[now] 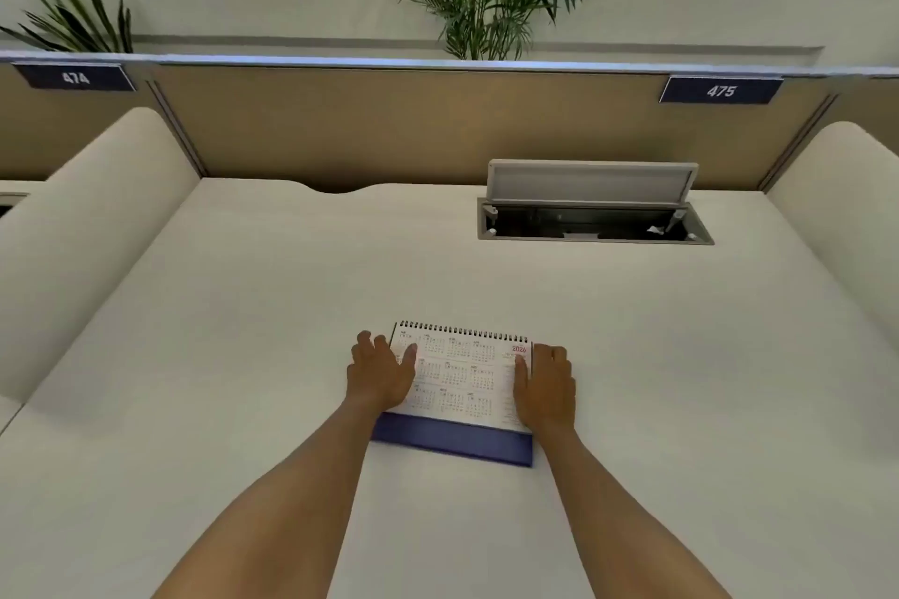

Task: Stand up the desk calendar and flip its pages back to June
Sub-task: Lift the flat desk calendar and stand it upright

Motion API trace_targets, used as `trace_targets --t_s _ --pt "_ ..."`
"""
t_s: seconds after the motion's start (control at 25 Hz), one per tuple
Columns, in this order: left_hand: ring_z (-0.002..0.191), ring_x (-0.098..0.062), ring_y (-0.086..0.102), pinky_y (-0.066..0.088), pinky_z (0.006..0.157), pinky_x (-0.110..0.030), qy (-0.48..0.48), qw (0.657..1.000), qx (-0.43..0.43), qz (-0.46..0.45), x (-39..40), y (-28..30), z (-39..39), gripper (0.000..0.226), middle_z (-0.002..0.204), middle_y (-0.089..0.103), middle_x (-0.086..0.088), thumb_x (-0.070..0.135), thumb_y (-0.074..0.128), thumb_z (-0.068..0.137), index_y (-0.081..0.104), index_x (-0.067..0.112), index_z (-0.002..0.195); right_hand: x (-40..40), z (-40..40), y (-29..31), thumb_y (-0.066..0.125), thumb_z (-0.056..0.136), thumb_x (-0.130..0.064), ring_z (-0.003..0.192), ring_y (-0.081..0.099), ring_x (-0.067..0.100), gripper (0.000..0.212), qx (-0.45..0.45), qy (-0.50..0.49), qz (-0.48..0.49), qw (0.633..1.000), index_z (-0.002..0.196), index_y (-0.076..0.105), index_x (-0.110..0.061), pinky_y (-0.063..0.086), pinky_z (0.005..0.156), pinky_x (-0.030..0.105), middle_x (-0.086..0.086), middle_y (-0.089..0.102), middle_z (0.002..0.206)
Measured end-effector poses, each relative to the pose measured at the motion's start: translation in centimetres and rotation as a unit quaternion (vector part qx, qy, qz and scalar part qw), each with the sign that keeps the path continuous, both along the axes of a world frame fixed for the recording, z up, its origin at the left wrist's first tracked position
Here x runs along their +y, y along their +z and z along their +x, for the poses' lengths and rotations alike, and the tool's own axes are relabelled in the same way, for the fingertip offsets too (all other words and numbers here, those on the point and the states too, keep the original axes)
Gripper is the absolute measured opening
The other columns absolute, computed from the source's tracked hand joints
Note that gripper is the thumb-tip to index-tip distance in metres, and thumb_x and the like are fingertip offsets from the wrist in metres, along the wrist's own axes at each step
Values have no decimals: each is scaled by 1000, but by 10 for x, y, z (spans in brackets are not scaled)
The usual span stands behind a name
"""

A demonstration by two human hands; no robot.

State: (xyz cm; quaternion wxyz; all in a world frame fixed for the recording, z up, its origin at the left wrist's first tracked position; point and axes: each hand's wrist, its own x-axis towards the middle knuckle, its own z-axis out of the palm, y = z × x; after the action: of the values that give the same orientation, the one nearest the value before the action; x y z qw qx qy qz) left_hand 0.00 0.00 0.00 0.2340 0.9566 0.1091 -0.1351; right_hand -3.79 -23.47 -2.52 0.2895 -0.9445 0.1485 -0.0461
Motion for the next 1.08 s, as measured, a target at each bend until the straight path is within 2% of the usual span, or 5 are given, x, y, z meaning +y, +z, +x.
trace_targets --t_s 0.32,0.6,0.76,0.92,1.08 --pt "139 -29 26 24 110 -45 106 989 76 -66 -14 7 3 70 151 29 -13 57 37 99 40 6 146 9 11 8 57 99 -31 120 51 31 42 68 -102 162 979 132 50 -6 45 99 41 14 48 133" --pt "140 -33 30 27 112 -47 257 935 118 -214 -12 24 11 82 156 29 -16 66 29 96 33 7 152 19 23 26 63 91 -34 121 50 31 47 132 -230 333 905 133 55 -15 46 98 40 12 48 135" --pt "132 -36 43 38 107 -49 302 909 73 -279 -6 38 14 79 150 41 -16 66 34 96 37 7 148 25 28 43 65 92 -27 107 59 24 40 45 -236 431 870 129 57 -14 46 77 32 7 58 129" --pt "110 -32 57 43 79 -39 331 871 -15 -364 -5 64 26 61 131 57 -14 60 39 97 39 9 129 37 37 71 67 92 -29 103 65 21 35 -48 -226 459 858 123 59 -15 57 84 35 3 64 120" --pt "91 -24 64 52 69 -38 329 842 -80 -420 -1 83 30 50 106 64 -7 64 34 95 38 15 108 43 37 88 66 92 -39 81 68 9 30 -145 -200 463 851 113 60 -17 50 56 13 -8 69 96"
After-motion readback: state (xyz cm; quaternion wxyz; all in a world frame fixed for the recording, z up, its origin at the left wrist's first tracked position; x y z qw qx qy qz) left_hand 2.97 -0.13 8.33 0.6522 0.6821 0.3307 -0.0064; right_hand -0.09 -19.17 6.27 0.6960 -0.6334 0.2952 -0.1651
